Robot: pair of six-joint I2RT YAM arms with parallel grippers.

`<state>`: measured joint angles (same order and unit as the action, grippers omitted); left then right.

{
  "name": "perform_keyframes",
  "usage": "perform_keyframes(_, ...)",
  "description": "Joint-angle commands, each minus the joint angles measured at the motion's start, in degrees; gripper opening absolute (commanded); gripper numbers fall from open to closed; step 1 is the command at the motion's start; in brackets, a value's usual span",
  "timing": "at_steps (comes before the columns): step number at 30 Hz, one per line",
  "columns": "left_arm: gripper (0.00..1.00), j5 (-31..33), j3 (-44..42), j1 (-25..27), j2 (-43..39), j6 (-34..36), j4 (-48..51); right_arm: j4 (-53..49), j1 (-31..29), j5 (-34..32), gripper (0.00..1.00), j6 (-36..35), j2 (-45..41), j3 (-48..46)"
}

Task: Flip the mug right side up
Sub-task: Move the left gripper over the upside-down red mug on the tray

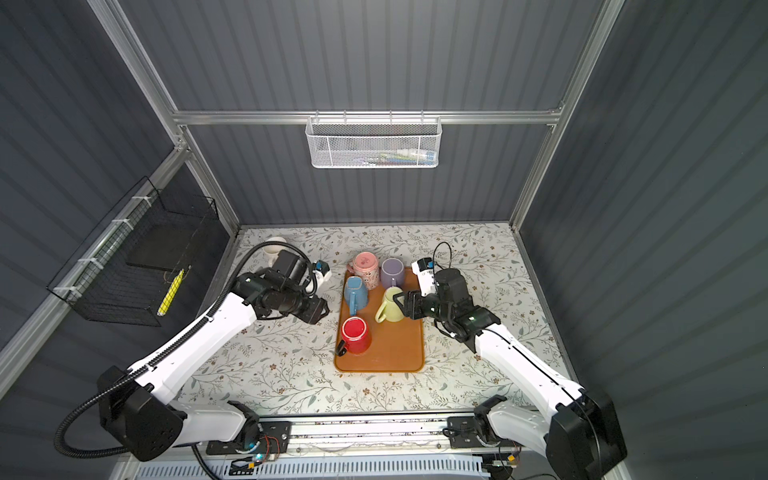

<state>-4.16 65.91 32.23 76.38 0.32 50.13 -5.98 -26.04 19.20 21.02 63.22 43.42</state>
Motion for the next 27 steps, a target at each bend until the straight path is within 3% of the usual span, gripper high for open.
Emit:
perform_keyframes(1,0.56,-2.1,-3.5,2.3,-3.5,-5.1,-2.6,-2.6,1.7,-2.0,0.55,-2.6,-2.0,1.4)
perform_keyframes(15,0.58,0.0,-10.8,12.1,-3.0,-7.7,-10.3,-2.9,3.3,-1.6,0.55,-2.1,-2.3,-0.9)
perform_keyframes(27,0.57,-0.5,-14.8,13.6,-1.2,-8.1,-14.5,-2.4,3.8,-1.3,0.56,-2.3,-2.1,-1.4)
